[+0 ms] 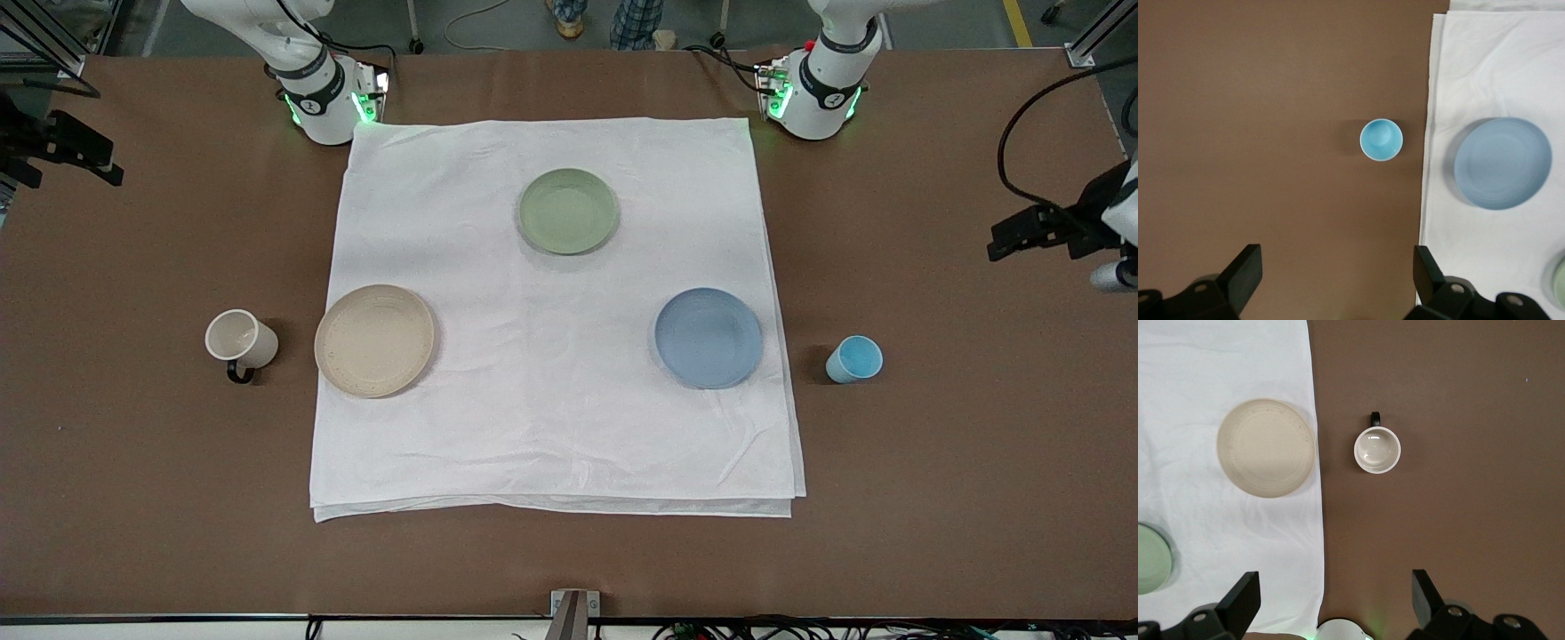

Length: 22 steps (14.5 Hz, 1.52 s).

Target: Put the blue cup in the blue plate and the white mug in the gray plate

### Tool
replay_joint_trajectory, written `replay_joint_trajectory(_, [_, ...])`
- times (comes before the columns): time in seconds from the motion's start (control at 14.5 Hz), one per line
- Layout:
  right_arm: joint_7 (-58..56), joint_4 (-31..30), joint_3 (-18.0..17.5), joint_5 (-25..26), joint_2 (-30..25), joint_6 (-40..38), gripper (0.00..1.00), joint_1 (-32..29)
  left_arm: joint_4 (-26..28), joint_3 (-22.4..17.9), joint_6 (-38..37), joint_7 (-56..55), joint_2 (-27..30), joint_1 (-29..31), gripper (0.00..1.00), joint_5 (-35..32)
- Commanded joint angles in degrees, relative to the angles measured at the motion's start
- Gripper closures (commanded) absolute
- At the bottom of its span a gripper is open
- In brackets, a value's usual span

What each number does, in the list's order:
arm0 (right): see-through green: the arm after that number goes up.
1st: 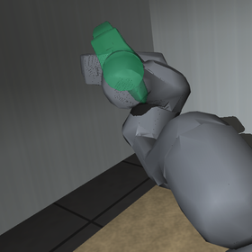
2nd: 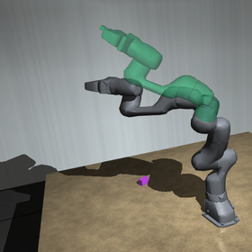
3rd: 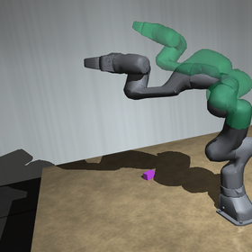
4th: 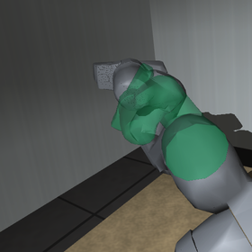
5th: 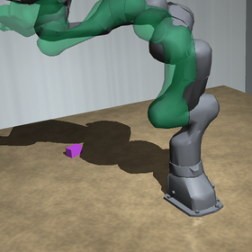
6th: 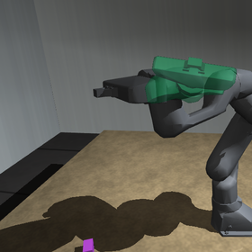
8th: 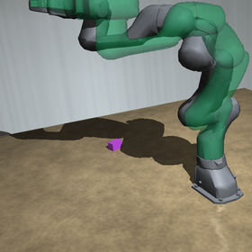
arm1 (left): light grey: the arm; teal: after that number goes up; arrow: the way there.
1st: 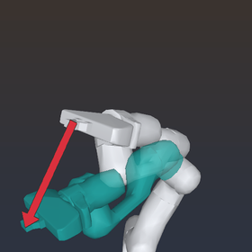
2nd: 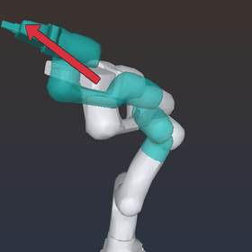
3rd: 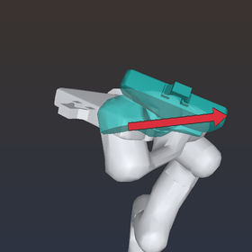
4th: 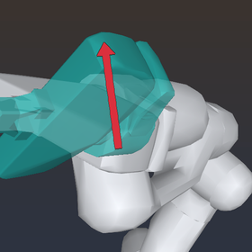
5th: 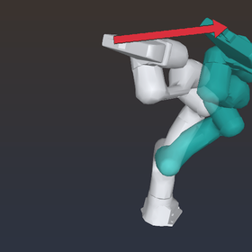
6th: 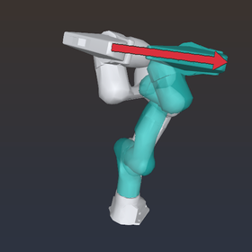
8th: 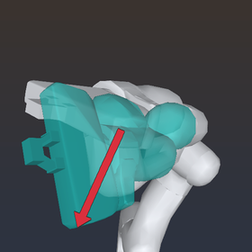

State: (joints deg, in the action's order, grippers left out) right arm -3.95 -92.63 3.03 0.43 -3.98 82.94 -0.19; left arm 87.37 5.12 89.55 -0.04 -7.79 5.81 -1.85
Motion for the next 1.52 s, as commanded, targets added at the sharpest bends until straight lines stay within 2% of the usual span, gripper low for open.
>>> replay_joint_trajectory(0.0, [-0.7, 5.1, 1.2, 0.6, 14.8, 5.6, 0.0, -1.7, 7.2, 0.2, 8.5, -0.3, -1.4, 0.0, 0.0, -0.5])
replay_joint_trajectory(0.14, [-0.2, 4.5, 1.4, 0.6, 17.0, 10.9, 0.0, -2.0, 15.7, 0.2, 18.8, -0.3, -1.3, 0.0, 0.0, -0.5])
replay_joint_trajectory(0.21, [0.2, 3.1, 1.4, 0.4, 19.8, 13.7, 0.0, -2.3, 19.3, 0.2, 23.8, -0.4, -1.3, 0.0, 0.0, -0.4])
replay_joint_trajectory(0.34, [1.2, -2.8, 1.4, -0.4, 22.4, 24.5, 0.0, -2.7, 23.3, 0.2, 30.3, -1.7, -2.9, -0.1, 0.0, -0.5])
replay_joint_trajectory(0.48, [3.2, -10.8, 1.4, -1.2, 23.9, 36.5, 0.0, -2.9, 23.9, 0.2, 33.0, -1.7, -5.9, 0.0, 0.01, -0.6])
replay_joint_trajectory(0.55, [3.2, -13.9, 1.4, -2.3, 24.5, 41.4, 0.0, -2.9, 24.2, 0.2, 34.7, -1.7, -7.5, 0.0, 0.08, -0.6])
replay_joint_trajectory(0.69, [3.2, -17.7, 1.4, -3.0, 25.9, 47.0, 0.0, -2.9, 24.3, 0.2, 36.7, -1.8, -10.6, -0.1, 0.2, -0.6])
replay_joint_trajectory(0.76, [3.1, -18.3, 1.4, -3.0, 26.6, 47.3, 0.02, -2.9, 24.4, 0.2, 38.3, -1.8, -12.3, -0.3, 0.24, -0.6])
replay_joint_trajectory(0.9, [3.1, -18.8, 1.4, -3.0, 27.7, 48.1, 0.1, -3.1, 24.4, 0.2, 40.0, -1.7, -14.3, 0.0, 0.32, -0.6])
replay_joint_trajectory(1.03, [3.0, -19.6, 1.4, -3.0, 28.2, 49.2, 0.24, -3.4, 24.5, 0.2, 41.3, -1.7, -16.3, 0.0, 0.39, -0.7])
replay_joint_trajectory(1.17, [3.0, -21.3, 1.4, -3.0, 28.6, 51.5, 0.37, -3.5, 24.6, 0.2, 41.4, -1.7, -17.8, 0.0, 0.42, -0.7])
replay_joint_trajectory(1.24, [3.0, -21.5, 1.4, -3.0, 28.8, 52.0, 0.38, -3.5, 24.9, 0.2, 41.4, -1.7, -18.0, 0.0, 0.47, -0.7])
replay_joint_trajectory(1.45, [3.0, -21.4, 1.4, -3.0, 29.0, 52.2, 0.38, -3.6, 25.5, 0.2, 41.3, -1.5, -18.0, -0.1, 0.87, -0.8])
